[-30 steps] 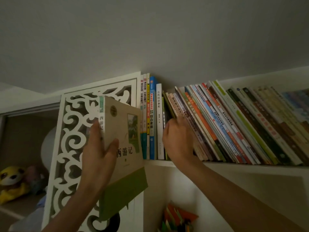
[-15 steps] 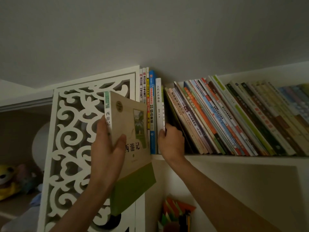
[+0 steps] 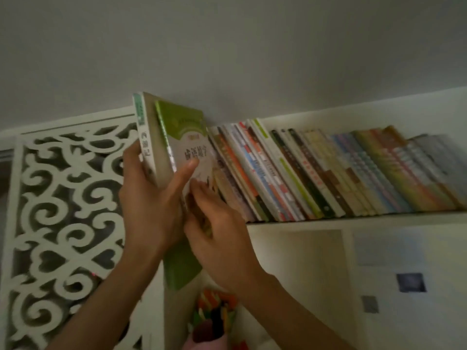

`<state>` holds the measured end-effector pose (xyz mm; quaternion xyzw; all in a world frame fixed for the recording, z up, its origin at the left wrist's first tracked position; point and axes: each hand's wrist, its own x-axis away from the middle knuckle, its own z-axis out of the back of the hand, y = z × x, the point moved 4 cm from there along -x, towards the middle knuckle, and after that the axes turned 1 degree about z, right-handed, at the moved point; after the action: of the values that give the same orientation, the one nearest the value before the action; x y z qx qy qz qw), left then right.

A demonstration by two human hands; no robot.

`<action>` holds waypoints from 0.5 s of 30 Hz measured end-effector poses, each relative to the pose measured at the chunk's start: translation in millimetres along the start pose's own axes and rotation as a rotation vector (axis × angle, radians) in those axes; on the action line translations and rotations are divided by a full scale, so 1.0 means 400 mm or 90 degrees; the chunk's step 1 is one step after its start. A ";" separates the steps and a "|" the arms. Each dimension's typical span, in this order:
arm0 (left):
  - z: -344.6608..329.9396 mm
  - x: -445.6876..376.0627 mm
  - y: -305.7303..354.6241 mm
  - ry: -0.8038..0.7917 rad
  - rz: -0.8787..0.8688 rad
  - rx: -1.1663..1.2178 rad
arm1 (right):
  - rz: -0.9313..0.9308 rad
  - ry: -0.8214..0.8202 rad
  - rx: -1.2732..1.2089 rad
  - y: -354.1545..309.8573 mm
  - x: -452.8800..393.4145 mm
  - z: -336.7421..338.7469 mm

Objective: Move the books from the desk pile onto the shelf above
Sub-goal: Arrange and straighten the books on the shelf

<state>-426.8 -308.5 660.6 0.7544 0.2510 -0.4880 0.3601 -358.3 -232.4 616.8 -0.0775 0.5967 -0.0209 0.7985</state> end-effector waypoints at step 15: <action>-0.411 0.200 0.221 0.080 0.018 0.044 | -0.059 0.199 0.476 0.351 0.047 0.754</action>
<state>-239.0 -230.9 657.1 0.7990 0.2455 -0.4427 0.3245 -72.9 -66.6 661.4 0.1957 0.6579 -0.2841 0.6695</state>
